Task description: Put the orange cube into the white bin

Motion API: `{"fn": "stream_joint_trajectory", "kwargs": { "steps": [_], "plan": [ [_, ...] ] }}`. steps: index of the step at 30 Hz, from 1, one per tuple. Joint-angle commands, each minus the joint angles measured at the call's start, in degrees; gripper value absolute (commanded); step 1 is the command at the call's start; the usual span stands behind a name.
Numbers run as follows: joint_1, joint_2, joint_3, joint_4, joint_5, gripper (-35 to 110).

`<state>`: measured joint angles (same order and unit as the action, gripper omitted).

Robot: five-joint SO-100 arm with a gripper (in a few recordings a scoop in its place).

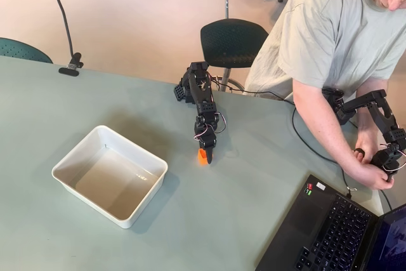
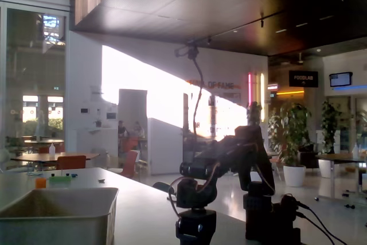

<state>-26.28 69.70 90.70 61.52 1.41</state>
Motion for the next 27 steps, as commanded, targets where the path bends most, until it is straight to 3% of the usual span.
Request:
{"fn": "stream_joint_trajectory", "kwargs": {
  "steps": [1,19,27],
  "plan": [
    [-0.09,0.53,-1.85,0.35,0.26,36],
    [-0.09,0.97,-1.14,0.35,0.35,35],
    [-0.09,1.05,-1.14,0.35,0.44,28]
  ]
}}
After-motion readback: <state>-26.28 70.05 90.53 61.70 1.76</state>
